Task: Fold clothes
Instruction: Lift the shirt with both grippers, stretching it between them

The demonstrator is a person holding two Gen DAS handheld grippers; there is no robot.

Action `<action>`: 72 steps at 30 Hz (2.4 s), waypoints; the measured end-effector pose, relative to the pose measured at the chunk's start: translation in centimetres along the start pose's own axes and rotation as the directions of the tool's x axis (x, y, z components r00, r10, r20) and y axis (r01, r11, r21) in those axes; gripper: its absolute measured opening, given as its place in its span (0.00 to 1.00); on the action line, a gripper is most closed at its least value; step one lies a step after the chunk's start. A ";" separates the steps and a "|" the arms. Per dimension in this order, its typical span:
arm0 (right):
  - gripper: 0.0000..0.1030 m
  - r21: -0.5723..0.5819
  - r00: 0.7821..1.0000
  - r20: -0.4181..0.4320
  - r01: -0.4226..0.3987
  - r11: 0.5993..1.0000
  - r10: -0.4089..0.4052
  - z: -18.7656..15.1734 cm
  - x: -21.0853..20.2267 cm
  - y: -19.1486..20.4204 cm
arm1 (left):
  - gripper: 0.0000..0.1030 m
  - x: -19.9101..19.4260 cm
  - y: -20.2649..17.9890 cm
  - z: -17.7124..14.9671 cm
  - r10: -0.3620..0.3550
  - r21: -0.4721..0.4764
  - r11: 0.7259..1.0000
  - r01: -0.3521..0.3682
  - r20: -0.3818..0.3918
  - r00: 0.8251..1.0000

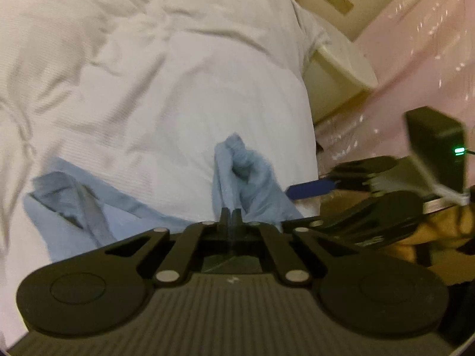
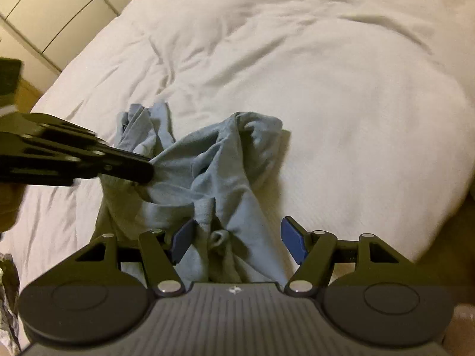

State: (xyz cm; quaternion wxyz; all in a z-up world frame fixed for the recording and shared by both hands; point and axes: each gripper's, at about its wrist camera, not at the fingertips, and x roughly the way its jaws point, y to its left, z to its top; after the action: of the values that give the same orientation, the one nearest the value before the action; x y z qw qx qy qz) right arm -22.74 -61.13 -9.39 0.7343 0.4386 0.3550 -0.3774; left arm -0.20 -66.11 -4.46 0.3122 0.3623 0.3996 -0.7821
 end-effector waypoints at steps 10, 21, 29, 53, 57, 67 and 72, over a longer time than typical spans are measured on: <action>0.60 0.027 1.000 0.007 -0.025 0.999 0.025 1.4 0.1 -0.9 | 0.04 -1.0 2.1 0.4 0.034 -0.118 0.993 -0.028 0.053 0.998; 0.54 -0.010 0.997 -0.039 -0.066 0.998 0.065 0.1 2.1 -1.3 | 0.02 5.3 0.4 -0.7 -0.001 -0.042 0.999 -0.001 -0.063 0.998; 0.03 -0.100 0.990 0.002 -0.141 0.985 0.142 2.7 -1.1 2.4 | 0.00 -6.6 0.8 -2.5 0.120 -0.094 0.990 -0.107 0.145 0.982; 0.00 -0.491 0.802 0.569 0.151 0.858 0.184 5.4 -30.5 20.5 | 0.00 -42.9 -14.2 -13.9 0.555 -0.253 0.810 -0.529 0.623 0.552; 0.00 -0.532 0.749 0.621 0.187 0.825 0.230 5.5 -35.2 23.1 | 0.00 -48.1 -17.3 -15.4 0.578 -0.276 0.778 -0.565 0.668 0.469; 0.00 -0.669 0.715 0.603 0.212 0.712 0.354 12.6 -36.2 29.8 | 0.00 -52.2 -14.7 -13.7 0.713 -0.372 0.664 -0.649 0.577 0.398; 0.00 -0.789 0.815 0.422 0.115 0.603 0.397 21.3 -21.9 35.3 | 0.01 -46.6 -3.5 -15.1 0.835 -0.581 0.546 -0.604 0.315 0.451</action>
State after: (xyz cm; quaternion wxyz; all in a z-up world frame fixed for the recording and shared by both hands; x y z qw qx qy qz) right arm 1.68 -63.56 30.28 0.9486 -0.0308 0.2141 -0.2312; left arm 27.15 -42.33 28.68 0.7867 0.1826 0.2363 -0.5402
